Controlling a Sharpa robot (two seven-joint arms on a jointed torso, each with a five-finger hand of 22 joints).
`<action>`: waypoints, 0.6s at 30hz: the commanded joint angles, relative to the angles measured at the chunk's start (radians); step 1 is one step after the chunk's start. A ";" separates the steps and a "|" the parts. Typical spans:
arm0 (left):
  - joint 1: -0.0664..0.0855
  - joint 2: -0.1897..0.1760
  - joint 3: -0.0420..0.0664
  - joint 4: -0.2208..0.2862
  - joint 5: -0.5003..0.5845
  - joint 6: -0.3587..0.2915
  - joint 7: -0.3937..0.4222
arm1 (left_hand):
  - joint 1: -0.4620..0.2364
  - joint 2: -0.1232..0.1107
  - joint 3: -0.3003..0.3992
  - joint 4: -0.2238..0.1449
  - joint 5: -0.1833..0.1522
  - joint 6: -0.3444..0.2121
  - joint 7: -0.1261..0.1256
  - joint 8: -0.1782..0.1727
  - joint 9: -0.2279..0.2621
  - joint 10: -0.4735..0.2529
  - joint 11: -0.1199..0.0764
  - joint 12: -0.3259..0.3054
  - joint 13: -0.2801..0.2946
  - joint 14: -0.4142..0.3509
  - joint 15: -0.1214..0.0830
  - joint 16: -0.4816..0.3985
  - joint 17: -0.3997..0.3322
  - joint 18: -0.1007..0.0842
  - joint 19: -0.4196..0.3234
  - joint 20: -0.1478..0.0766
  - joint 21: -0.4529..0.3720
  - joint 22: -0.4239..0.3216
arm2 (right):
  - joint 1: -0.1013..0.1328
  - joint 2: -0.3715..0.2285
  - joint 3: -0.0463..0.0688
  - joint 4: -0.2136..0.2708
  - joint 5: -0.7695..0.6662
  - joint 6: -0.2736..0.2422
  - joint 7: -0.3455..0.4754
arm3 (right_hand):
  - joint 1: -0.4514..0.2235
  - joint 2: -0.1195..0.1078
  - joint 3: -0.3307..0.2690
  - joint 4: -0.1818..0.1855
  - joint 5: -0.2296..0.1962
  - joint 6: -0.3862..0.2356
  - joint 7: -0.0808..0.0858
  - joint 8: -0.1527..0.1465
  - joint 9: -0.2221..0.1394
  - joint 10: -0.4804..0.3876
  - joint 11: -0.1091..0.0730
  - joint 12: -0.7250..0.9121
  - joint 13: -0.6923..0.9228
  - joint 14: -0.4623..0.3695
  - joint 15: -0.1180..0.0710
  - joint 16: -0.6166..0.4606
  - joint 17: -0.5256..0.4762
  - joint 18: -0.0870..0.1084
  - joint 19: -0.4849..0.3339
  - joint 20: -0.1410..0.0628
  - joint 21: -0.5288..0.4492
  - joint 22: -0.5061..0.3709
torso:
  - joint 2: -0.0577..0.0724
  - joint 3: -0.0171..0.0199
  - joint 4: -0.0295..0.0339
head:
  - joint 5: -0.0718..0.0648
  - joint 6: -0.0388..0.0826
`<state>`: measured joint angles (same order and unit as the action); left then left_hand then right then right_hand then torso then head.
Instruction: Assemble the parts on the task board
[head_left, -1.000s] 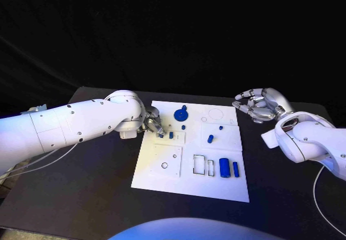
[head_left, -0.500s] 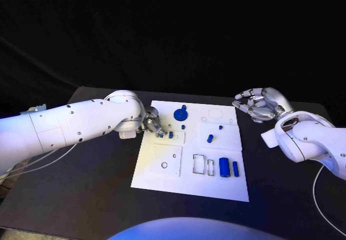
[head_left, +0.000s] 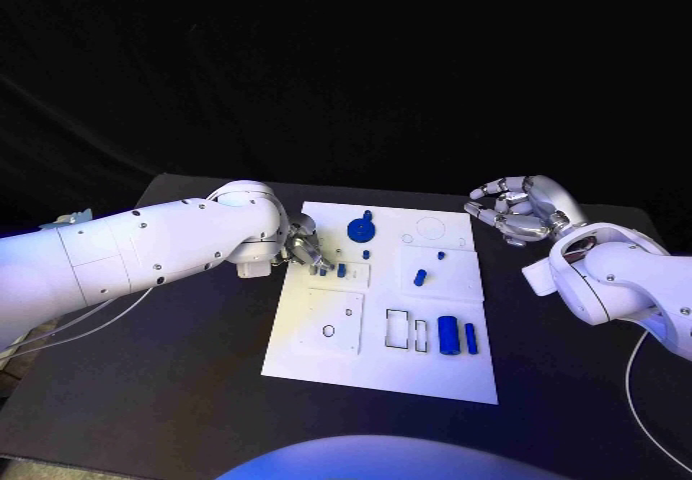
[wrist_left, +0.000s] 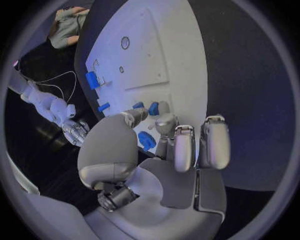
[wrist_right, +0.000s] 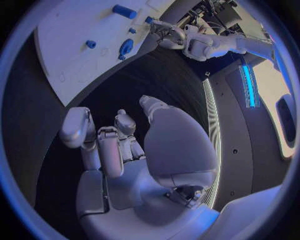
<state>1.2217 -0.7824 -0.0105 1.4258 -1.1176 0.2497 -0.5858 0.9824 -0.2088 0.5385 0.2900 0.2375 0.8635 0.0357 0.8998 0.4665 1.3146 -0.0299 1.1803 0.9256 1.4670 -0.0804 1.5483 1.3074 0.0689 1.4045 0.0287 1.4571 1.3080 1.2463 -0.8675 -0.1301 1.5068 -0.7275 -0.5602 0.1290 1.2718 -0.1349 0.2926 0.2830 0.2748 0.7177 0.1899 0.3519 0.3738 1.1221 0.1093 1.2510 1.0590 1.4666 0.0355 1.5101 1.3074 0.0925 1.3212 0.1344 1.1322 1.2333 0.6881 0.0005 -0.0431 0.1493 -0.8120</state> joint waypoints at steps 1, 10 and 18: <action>0.000 -0.002 0.001 0.006 0.002 -0.019 0.013 | -0.020 0.003 -0.025 0.003 -0.005 0.007 0.003 0.004 -0.006 0.006 0.000 0.003 0.001 0.094 -0.003 0.006 0.226 -0.011 0.009 0.000 0.001 0.006 | -0.002 0.000 0.000 0.000 -0.002 0.000 0.009 | -0.010 -0.001 0.000 0.004 0.005 0.006 -0.001 0.003 -0.001 0.004 -0.004 0.005 -0.001 0.051 -0.007 -0.005 0.063 0.012 -0.008 -0.002 -0.004 -0.002 | 0.001 -0.0012 -0.0008 | 0.000 0.001; 0.001 -0.016 0.010 0.021 0.037 -0.091 0.028 | -0.039 0.015 -0.051 0.004 -0.002 0.004 0.003 0.004 -0.013 -0.002 0.000 -0.007 -0.015 0.094 -0.003 0.007 0.228 -0.008 -0.001 0.001 -0.006 -0.010 | -0.004 0.001 0.000 -0.001 -0.002 0.000 0.010 | -0.011 -0.001 0.000 0.004 0.005 0.005 -0.001 0.004 -0.001 0.004 -0.004 0.005 -0.001 0.051 -0.007 -0.005 0.063 0.012 -0.009 -0.002 -0.006 -0.003 | 0.000 0.0000 0.0004 | -0.002 0.002; 0.002 -0.025 0.027 0.037 0.039 -0.139 0.040 | -0.043 0.021 -0.058 0.003 0.000 -0.001 0.004 0.004 -0.016 -0.011 0.001 -0.019 -0.033 0.091 -0.003 0.001 0.217 -0.005 -0.009 0.001 -0.012 -0.023 | -0.007 0.002 0.000 -0.003 -0.002 0.000 0.010 | -0.011 -0.001 0.000 0.004 0.005 0.005 -0.001 0.004 -0.001 0.004 -0.004 0.005 -0.001 0.051 -0.007 -0.005 0.063 0.012 -0.009 -0.002 -0.006 -0.003 | 0.001 -0.0008 -0.0003 | -0.005 0.003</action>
<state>1.2228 -0.8067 0.0146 1.4572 -1.0918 0.1621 -0.5692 0.9459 -0.1908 0.4856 0.2937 0.2375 0.8635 0.0356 0.8998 0.4518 1.3110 -0.0286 1.1653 0.8954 1.4669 -0.0803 1.5482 1.3073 0.0688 1.4045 0.0287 1.4488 1.2884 1.2405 -0.8665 -0.1303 1.5042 -0.7271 -0.5609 0.1299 1.2699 -0.1329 0.2926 0.2829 0.2748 0.7177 0.1899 0.3519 0.3739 1.1221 0.1093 1.2509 1.0590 1.4666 0.0355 1.5101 1.3073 0.0925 1.3175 0.1307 1.1322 1.2308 0.6885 0.0004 -0.0429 0.1455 -0.8090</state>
